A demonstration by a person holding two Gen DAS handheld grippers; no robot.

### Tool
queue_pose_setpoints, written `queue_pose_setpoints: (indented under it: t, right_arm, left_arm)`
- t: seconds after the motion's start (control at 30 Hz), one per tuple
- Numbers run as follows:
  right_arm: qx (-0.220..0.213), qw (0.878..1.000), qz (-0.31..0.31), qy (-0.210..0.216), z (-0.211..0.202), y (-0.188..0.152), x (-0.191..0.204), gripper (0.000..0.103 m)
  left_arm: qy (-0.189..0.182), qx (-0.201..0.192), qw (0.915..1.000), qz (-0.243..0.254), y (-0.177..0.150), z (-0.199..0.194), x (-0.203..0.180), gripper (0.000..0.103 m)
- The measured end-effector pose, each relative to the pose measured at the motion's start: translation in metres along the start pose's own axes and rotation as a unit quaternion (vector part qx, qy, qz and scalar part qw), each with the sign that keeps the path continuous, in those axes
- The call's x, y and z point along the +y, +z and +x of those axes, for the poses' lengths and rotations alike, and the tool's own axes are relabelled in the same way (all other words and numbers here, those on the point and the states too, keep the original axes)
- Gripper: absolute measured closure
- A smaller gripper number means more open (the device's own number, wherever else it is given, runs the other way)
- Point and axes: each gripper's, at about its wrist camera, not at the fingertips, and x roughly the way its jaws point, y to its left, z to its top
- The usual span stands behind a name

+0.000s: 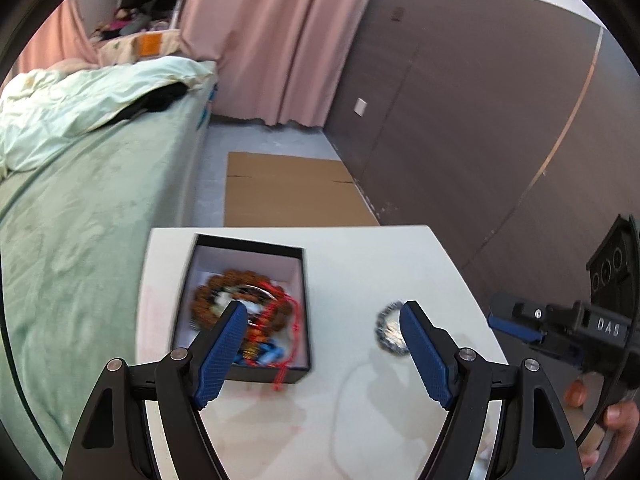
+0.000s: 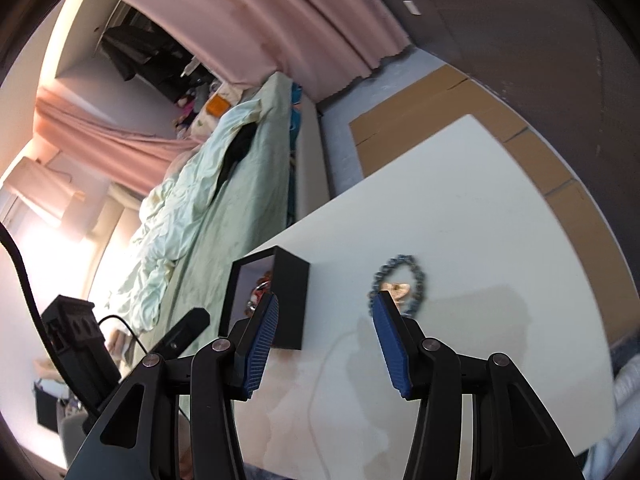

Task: Organize jewelry
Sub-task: 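Reach the left tool to the grey bead bracelet and close on it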

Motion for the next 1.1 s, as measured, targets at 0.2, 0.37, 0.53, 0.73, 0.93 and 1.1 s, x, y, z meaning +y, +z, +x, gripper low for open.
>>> queue_pose_setpoints:
  t: [0.2,0.37,0.53,0.73,0.93,1.1]
  right_arm:
    - [-0.012,1.000,0.026,-0.010,-0.015,0.000,-0.018,0.053]
    - [-0.020,0.998,0.062,-0.019,-0.021,0.004,-0.036,0.053]
    - [-0.018,0.996,0.088,-0.026,-0.025,0.006,-0.051,0.053]
    - [-0.015,0.995,0.098,-0.025,-0.025,0.011,-0.058,0.053]
    - [-0.016,0.994,0.108,-0.023,-0.026,0.015,-0.067,0.053]
    - [-0.014,0.994,0.106,-0.019,-0.025,0.019,-0.068,0.053]
  left_arm:
    - [-0.016,0.016,0.9992,0.034,-0.009,0.013,-0.031,0.036]
    - [-0.014,0.045,0.9979,0.046,-0.014,0.034,-0.047,0.056]
    - [-0.013,0.064,0.9965,0.052,-0.016,0.058,-0.059,0.065]
    - [0.000,0.086,0.9952,0.048,-0.015,0.084,-0.065,0.068]
    - [0.030,0.110,0.9926,0.043,-0.018,0.112,-0.065,0.074]
    - [0.041,0.119,0.9909,0.048,-0.022,0.127,-0.067,0.075]
